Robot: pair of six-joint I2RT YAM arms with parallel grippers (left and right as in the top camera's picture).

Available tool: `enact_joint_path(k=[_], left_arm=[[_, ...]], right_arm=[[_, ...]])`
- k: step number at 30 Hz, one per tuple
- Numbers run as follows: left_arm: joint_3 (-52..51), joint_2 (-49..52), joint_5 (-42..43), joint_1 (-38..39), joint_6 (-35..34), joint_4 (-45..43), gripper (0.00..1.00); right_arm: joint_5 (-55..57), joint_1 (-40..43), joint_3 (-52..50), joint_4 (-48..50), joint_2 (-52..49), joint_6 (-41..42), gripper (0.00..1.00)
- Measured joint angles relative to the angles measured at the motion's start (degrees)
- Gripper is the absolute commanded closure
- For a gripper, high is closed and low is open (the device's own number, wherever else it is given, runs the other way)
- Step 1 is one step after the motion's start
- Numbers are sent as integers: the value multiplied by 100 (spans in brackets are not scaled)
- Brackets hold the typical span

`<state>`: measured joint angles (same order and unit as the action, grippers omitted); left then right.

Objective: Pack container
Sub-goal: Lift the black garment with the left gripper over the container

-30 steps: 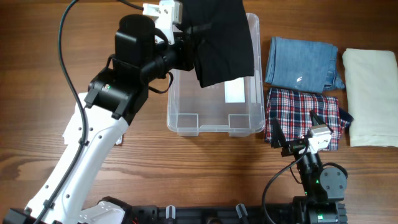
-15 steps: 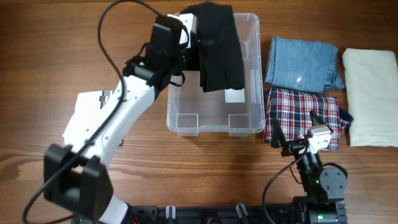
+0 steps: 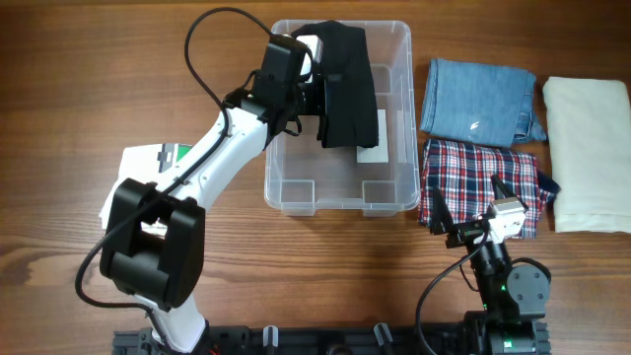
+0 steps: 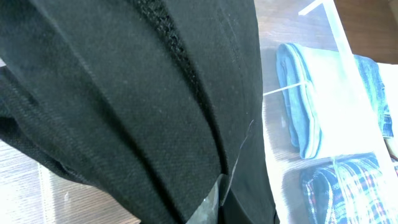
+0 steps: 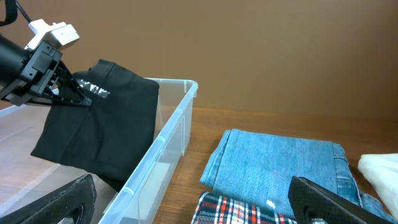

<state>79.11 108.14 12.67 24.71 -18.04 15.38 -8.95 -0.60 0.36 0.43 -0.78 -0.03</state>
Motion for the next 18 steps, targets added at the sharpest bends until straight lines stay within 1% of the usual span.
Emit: enact_joint_path(k=[4,7,9,11,12,13,14,16,18], left_arm=[[0,0,114,0,-59,-4,96],[0,-2,225,0,-612,-129,96],[0,-13,260,35,-1202,-348,96],[0,-107,101,98,-1860,-352,96],[2,-195,-94,153,-2293,-256,96],[9,-308,-433,238,-2885,-50,96],[11,-372,-680,297,-3303,63,96],[26,-466,-1412,553,-4564,282,96],[26,-466,-1921,802,-5488,352,96]], right_arm=[[0,0,0,0,0,2,0],[0,-2,0,0,0,0,0],[0,0,0,-2,0,2,0],[0,0,0,-2,0,0,0],[0,0,0,-2,0,0,0],[0,0,0,0,0,0,0],[0,0,0,0,0,0,0],[0,0,0,0,0,0,0],[0,0,0,0,0,0,0]])
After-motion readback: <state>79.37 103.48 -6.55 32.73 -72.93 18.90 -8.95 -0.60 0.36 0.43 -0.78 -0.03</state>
